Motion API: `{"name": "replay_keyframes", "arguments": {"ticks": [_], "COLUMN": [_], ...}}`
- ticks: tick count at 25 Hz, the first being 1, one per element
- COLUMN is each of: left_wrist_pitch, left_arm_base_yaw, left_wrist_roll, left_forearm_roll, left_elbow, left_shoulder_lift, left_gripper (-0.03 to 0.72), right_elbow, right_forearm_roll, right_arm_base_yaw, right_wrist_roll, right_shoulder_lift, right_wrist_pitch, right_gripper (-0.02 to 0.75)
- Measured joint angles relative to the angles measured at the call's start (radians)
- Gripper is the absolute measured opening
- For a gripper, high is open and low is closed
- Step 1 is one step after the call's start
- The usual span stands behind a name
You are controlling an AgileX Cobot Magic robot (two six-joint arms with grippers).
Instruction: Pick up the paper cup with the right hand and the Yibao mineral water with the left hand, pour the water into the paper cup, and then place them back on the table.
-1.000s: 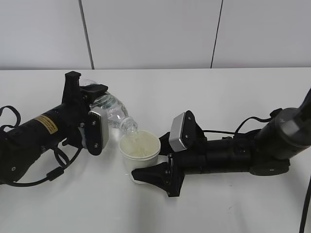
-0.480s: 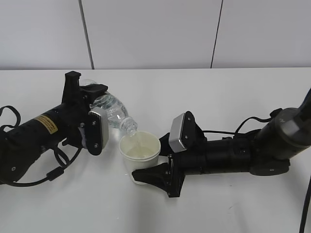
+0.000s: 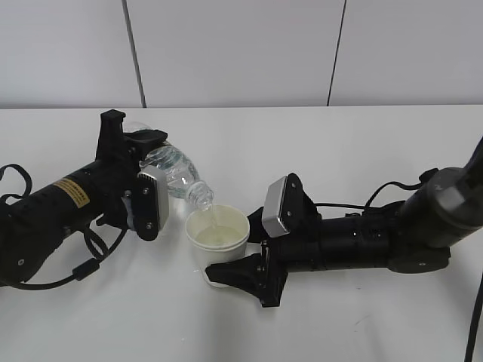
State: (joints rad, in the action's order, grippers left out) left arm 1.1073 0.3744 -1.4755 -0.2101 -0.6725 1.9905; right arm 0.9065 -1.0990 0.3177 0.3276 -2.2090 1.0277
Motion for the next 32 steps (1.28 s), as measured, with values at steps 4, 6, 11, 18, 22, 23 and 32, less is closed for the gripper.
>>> {"name": "replay_keyframes", "arguments": {"ticks": [4,6,11,18,22,23,32], "left_wrist_pitch": [0.000,0.000,0.002,0.005,0.006,0.006,0.006], "left_arm_base_yaw": [0.000,0.000,0.000,0.000,0.000,0.000,0.000], "left_wrist_roll": [-0.001,-0.002,-0.007,-0.012,-0.012,-0.012,0.230], "left_forearm_roll": [0.000,0.000,-0.002,-0.003,-0.003,-0.003,-0.010], "left_elbow": [0.000,0.000,0.000,0.000,0.000,0.000,0.000], "left_shoulder_lift": [0.000,0.000,0.000,0.000,0.000,0.000,0.000], "left_gripper": [0.337,0.337,0.337,0.337,0.337,0.337,0.337], "right_elbow": [0.000,0.000,0.000,0.000,0.000,0.000,0.000], "right_forearm_roll": [0.000,0.000,0.000,0.000,0.000,0.000,0.010], "right_arm_base_yaw": [0.000,0.000,0.000,0.000,0.000,0.000,0.000], "right_wrist_roll": [0.000,0.000,0.000,0.000,0.000,0.000,0.000], "right_shoulder_lift": [0.000,0.000,0.000,0.000,0.000,0.000,0.000], "right_wrist_pitch": [0.000,0.000,-0.002,-0.002,-0.002,-0.002,-0.004], "right_gripper": [0.560,0.560,0.560,0.560,0.560,0.560,0.560]}}
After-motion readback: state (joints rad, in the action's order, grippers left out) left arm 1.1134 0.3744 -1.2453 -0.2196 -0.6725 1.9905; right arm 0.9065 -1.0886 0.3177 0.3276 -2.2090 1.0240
